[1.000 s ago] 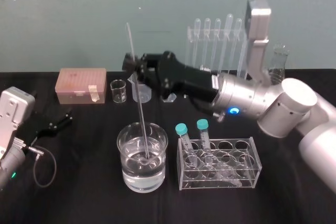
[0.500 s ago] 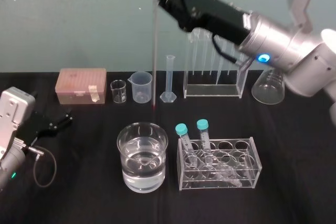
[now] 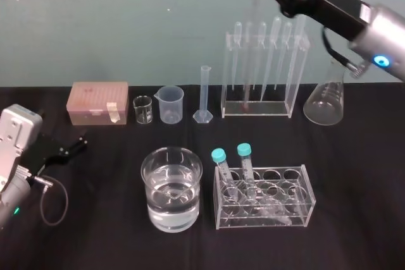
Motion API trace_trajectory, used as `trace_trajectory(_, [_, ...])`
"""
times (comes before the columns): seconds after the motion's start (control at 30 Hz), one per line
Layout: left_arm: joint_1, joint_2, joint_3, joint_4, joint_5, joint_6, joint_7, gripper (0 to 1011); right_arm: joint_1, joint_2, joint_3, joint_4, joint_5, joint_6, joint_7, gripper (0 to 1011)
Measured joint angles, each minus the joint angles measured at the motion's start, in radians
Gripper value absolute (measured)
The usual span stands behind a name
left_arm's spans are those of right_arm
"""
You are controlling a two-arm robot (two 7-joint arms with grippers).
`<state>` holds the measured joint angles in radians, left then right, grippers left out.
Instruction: Hold the thermometer with one hand and immerse one end into the beaker, then reinsert it into the test tube rack.
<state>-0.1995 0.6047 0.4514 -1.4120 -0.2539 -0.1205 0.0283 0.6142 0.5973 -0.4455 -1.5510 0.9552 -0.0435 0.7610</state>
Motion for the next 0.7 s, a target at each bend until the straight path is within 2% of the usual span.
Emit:
trace_trajectory(0.03, [0.0, 0.0, 0.0, 0.0, 0.0, 0.0, 0.0, 1008, -0.031, 0.021, 0.016, -0.015, 0.003, 0.001, -0.023, 56])
trace_trajectory(0.1, [0.0, 0.0, 0.0, 0.0, 0.0, 0.0, 0.0, 1008, -0.063, 0.041, 0.032, -0.032, 0.005, 0.001, -0.043, 56])
trace_trajectory(0.17, [0.0, 0.0, 0.0, 0.0, 0.0, 0.0, 0.0, 1008, -0.126, 0.073, 0.058, -0.061, 0.004, -0.003, -0.075, 56])
trace_trajectory(0.23, [0.0, 0.0, 0.0, 0.0, 0.0, 0.0, 0.0, 1008, -0.142, 0.081, 0.065, -0.068, 0.003, -0.007, -0.083, 56])
trace_trajectory(0.33, [0.0, 0.0, 0.0, 0.0, 0.0, 0.0, 0.0, 1008, -0.217, 0.109, 0.096, -0.097, -0.014, -0.032, -0.114, 56])
trace_trajectory(0.53, [0.0, 0.0, 0.0, 0.0, 0.0, 0.0, 0.0, 1008, -0.289, 0.119, 0.121, -0.109, -0.036, -0.055, -0.136, 56])
trace_trajectory(0.7, [0.0, 0.0, 0.0, 0.0, 0.0, 0.0, 0.0, 1008, -0.314, 0.11, 0.128, -0.102, -0.042, -0.055, -0.14, 56])
